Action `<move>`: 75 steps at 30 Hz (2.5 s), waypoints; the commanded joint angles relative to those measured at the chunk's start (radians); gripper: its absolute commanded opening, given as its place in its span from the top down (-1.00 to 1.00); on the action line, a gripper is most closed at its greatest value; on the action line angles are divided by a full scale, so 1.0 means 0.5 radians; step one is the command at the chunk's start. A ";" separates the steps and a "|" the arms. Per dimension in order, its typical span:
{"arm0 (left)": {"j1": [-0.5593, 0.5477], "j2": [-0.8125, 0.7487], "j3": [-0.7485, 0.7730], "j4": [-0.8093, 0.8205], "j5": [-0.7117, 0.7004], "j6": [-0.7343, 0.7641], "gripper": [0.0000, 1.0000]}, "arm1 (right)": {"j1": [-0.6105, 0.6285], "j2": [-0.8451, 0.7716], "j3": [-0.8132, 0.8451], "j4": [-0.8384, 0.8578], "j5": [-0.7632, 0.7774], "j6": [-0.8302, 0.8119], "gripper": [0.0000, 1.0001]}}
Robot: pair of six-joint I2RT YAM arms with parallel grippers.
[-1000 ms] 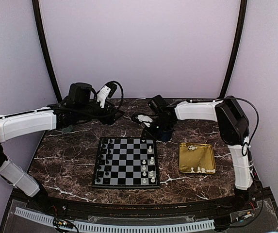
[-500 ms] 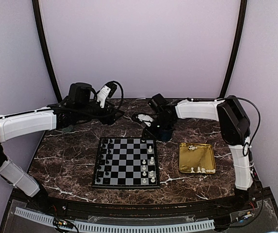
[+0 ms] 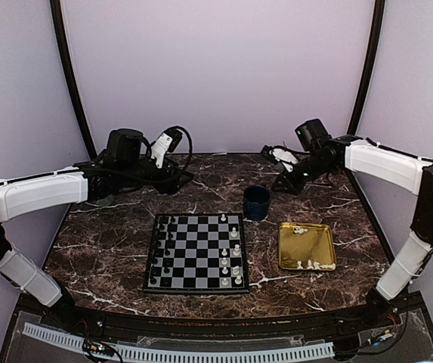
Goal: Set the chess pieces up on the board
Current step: Pick up the pawn from the storage box.
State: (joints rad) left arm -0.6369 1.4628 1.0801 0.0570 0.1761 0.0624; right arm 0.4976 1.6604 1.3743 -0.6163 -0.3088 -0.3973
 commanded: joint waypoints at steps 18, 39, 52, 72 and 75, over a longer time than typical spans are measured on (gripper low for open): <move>0.004 -0.011 0.039 -0.003 0.060 -0.049 -0.36 | -0.135 -0.035 -0.714 -0.060 0.687 -0.826 0.70; 0.002 0.007 0.041 -0.003 0.071 -0.054 -0.36 | -0.172 0.108 -0.728 0.031 0.705 -0.884 0.61; 0.001 0.015 0.044 -0.007 0.090 -0.060 -0.36 | -0.213 0.185 -0.729 -0.085 0.570 -0.880 0.60; 0.001 0.098 0.046 0.046 0.320 -0.108 -0.34 | -0.259 -0.114 -0.842 -0.074 0.174 -0.610 0.88; -0.015 0.132 0.026 0.136 0.439 -0.142 -0.31 | -0.256 -0.249 -0.773 -0.117 0.003 -0.571 0.87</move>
State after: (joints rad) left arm -0.6369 1.5150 1.0801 0.0608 0.3031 0.0147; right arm 0.3721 1.6180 0.9508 -0.6510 -0.1898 -0.7219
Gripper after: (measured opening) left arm 0.664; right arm 0.066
